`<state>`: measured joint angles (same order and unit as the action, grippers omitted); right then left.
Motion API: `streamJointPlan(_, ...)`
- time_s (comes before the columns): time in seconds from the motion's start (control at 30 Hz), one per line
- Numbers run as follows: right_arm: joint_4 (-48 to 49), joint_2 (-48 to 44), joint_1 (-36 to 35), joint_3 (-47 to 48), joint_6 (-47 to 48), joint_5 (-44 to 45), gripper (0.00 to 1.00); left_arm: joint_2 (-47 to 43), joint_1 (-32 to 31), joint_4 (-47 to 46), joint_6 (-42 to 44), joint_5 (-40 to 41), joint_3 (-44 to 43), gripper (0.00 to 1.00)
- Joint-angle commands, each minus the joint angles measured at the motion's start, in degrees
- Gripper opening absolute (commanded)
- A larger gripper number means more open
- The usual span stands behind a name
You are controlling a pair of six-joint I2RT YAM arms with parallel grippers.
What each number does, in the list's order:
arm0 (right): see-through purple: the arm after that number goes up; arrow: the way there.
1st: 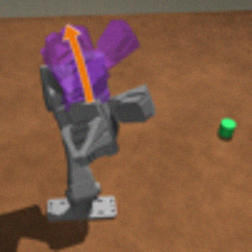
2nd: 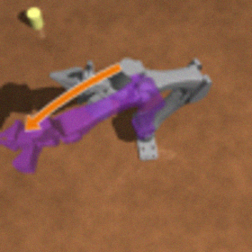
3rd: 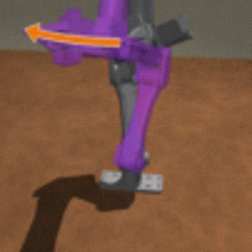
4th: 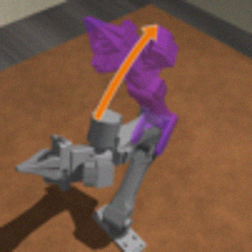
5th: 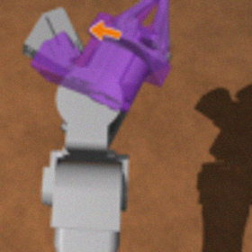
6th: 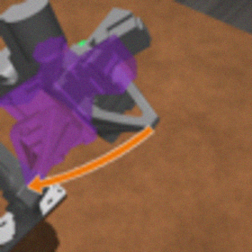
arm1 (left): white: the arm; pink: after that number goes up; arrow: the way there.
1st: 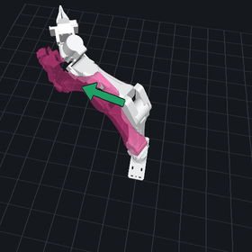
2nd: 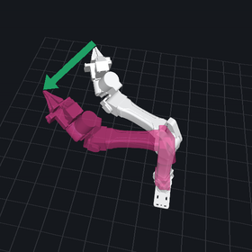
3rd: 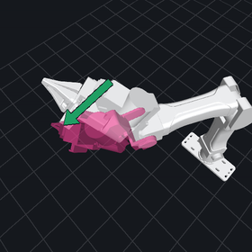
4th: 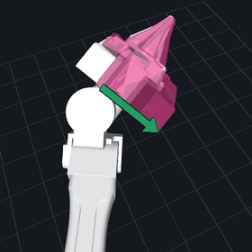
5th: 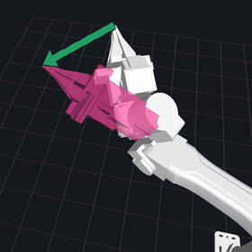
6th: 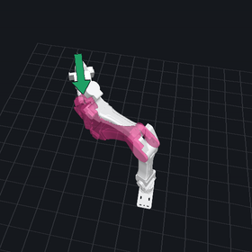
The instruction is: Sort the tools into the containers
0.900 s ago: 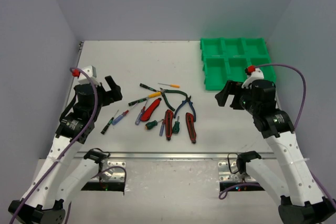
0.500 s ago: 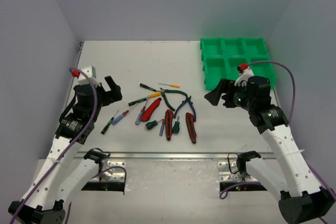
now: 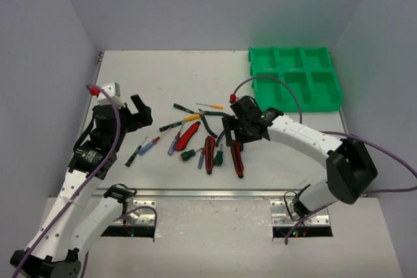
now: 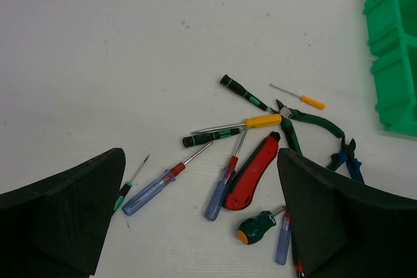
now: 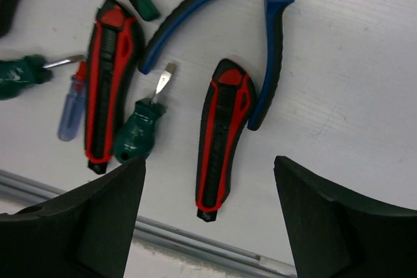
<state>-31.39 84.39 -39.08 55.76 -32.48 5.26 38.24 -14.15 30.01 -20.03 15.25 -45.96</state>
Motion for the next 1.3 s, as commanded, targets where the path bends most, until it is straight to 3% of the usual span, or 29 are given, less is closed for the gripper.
streamJointPlan(0.0, -2.1, 4.3, -3.9, 2.0, -1.6, 9.1, 0.77, 0.0, 0.6, -2.6, -0.2, -1.6, 0.0, 1.0)
streamJointPlan(0.27, 2.6, 9.0, -5.2, -3.8, -3.4, 4.1, 0.58, 0.0, 0.5, -2.7, -0.1, -2.3, 0.2, 1.0)
streamJointPlan(0.53, 5.3, 10.9, -6.1, -7.7, -5.3, 3.0, 0.49, 0.1, 0.6, -2.7, -0.1, -2.9, 0.2, 1.0)
streamJointPlan(0.63, 6.5, 11.4, -6.9, -8.6, -5.8, 2.1, 0.31, 0.2, 0.6, -2.8, -0.1, -3.0, 0.2, 1.0)
streamJointPlan(0.7, 6.5, 10.8, -7.3, -8.3, -5.8, 2.1, 0.14, 0.2, 0.6, -2.7, -0.1, -3.0, 0.2, 1.0)
streamJointPlan(0.8, 5.1, 6.4, -8.2, -6.6, -5.4, 2.4, 0.05, 0.3, 0.6, -2.7, -0.1, -3.1, 0.2, 1.0)
streamJointPlan(0.97, -1.1, -1.3, -8.1, -1.3, -2.6, 7.8, 0.02, 0.4, 0.6, -2.7, -0.1, -3.1, 0.3, 1.0)
streamJointPlan(1.03, -4.3, -4.5, -7.0, 3.1, -0.6, 11.0, 0.0, 0.3, 0.5, -2.5, -0.1, -3.0, 0.2, 1.0)
streamJointPlan(1.17, -3.7, -6.2, 3.2, 9.0, 4.3, 11.5, 0.0, 0.0, 0.5, -2.5, -0.2, -2.7, 0.3, 1.0)
streamJointPlan(1.27, -0.6, 1.9, 12.9, 17.9, 9.6, 10.5, 0.0, 0.3, 0.5, -2.5, -0.2, -2.9, 0.3, 1.0)
